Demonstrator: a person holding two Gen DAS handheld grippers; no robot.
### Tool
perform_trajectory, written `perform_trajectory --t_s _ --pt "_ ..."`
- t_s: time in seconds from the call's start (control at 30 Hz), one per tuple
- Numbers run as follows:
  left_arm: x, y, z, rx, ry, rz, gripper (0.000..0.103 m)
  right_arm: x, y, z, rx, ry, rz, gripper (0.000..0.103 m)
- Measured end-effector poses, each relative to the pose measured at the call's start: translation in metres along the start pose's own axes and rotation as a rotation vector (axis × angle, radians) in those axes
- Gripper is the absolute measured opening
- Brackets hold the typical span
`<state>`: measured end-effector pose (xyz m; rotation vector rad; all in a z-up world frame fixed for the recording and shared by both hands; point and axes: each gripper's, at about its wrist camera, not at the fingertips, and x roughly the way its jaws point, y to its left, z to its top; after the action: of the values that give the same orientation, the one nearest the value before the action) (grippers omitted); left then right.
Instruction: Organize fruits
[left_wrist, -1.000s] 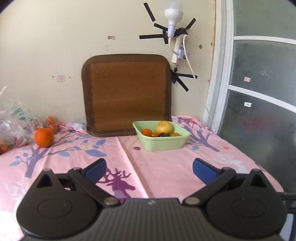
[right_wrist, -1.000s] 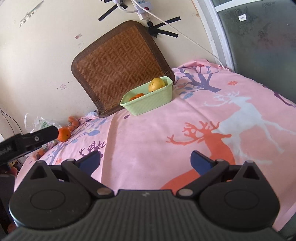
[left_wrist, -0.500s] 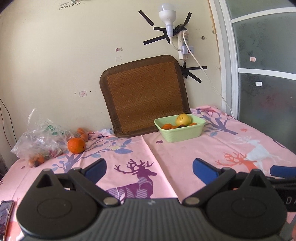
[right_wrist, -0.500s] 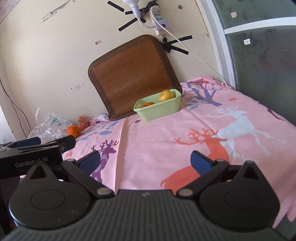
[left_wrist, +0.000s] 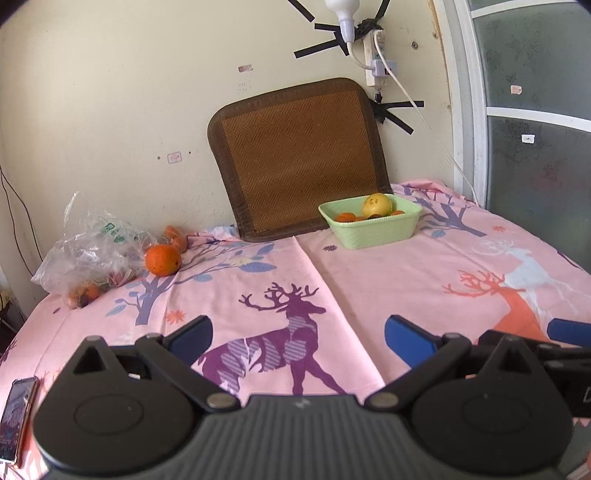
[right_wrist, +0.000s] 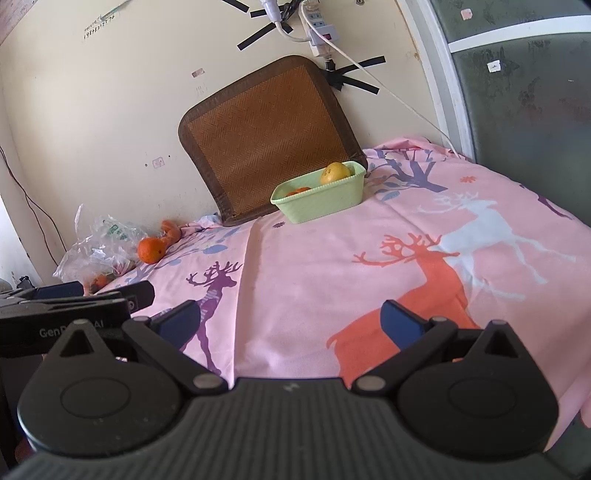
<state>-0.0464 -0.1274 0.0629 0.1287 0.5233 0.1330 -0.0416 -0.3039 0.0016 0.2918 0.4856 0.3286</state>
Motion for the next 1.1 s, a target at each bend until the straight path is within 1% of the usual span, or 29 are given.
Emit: perform_trajectory --t_s 0.17,0.37,0.6,0.8,1.1 --pt "0.009 0.003 -0.006 -0.003 0.039 0.003 0.103 0.006 -0.001 -0.002 0.001 0.015 -0.005 0.103" --pt "0.020 0.009 -0.009 -0.004 0.056 0.026 0.103 0.015 0.000 -0.005 0.000 0.031 -0.006 0.103" --pt "0.037 0.012 -0.015 -0.005 0.098 0.037 0.103 0.023 -0.003 -0.007 0.004 0.052 -0.015 0.103" --pt "0.045 0.013 -0.015 -0.002 0.106 0.056 0.103 0.029 -0.003 -0.008 0.006 0.060 -0.018 0.103" --pt "0.050 0.016 -0.014 0.009 0.088 0.091 0.103 0.033 -0.004 -0.007 0.010 0.068 -0.023 0.103"
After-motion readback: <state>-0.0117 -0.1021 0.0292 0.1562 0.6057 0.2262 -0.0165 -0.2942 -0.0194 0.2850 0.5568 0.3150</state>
